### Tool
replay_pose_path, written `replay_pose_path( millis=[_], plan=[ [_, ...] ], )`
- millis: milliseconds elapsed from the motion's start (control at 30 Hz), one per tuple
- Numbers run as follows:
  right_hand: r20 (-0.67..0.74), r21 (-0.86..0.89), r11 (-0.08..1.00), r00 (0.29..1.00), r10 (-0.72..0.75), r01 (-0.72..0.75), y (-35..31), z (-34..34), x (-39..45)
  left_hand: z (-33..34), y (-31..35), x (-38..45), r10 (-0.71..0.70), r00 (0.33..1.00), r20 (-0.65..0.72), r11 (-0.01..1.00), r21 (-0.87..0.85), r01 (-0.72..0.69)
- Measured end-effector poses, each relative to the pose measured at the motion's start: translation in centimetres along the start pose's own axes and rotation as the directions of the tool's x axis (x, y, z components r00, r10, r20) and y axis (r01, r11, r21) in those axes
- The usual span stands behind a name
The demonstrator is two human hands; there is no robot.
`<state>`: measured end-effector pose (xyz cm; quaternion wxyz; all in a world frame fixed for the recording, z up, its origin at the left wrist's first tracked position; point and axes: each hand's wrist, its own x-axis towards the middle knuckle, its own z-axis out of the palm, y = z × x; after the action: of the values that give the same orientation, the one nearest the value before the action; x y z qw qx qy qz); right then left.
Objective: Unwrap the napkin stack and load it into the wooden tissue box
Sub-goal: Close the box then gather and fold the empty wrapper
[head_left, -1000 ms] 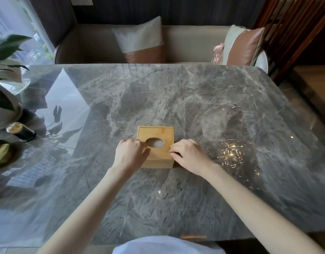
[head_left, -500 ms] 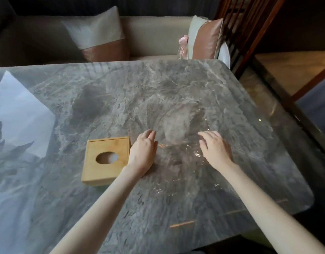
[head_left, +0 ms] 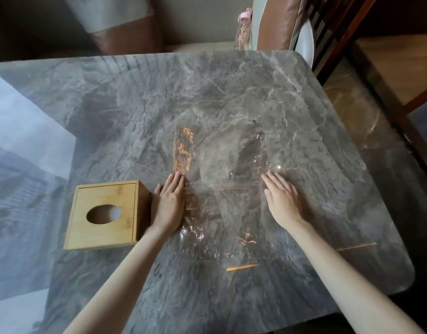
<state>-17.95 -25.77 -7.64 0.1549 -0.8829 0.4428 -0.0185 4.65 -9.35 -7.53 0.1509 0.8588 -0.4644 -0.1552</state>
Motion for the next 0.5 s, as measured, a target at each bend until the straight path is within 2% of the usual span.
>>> replay_pose_path(
  millis=[167,367,500],
  plan=[
    [-0.146,0.078,0.997,0.989,0.007,0.005,0.3,-0.1,-0.3,-0.3,0.1,-0.3,-0.010,0.997,-0.071,0.999,-0.034,0.008],
    [-0.217,0.158,0.987,0.974,0.068,-0.033,-0.1,-0.8,0.2,-2.8,1.9,-0.8,-0.046,0.992,-0.116,0.998,-0.046,0.041],
    [-0.248,0.149,0.989,0.969,0.017,0.021,0.3,-1.6,-0.5,-4.8,2.5,-1.1,-0.009,0.989,-0.146,0.998,-0.068,-0.001]
  ],
)
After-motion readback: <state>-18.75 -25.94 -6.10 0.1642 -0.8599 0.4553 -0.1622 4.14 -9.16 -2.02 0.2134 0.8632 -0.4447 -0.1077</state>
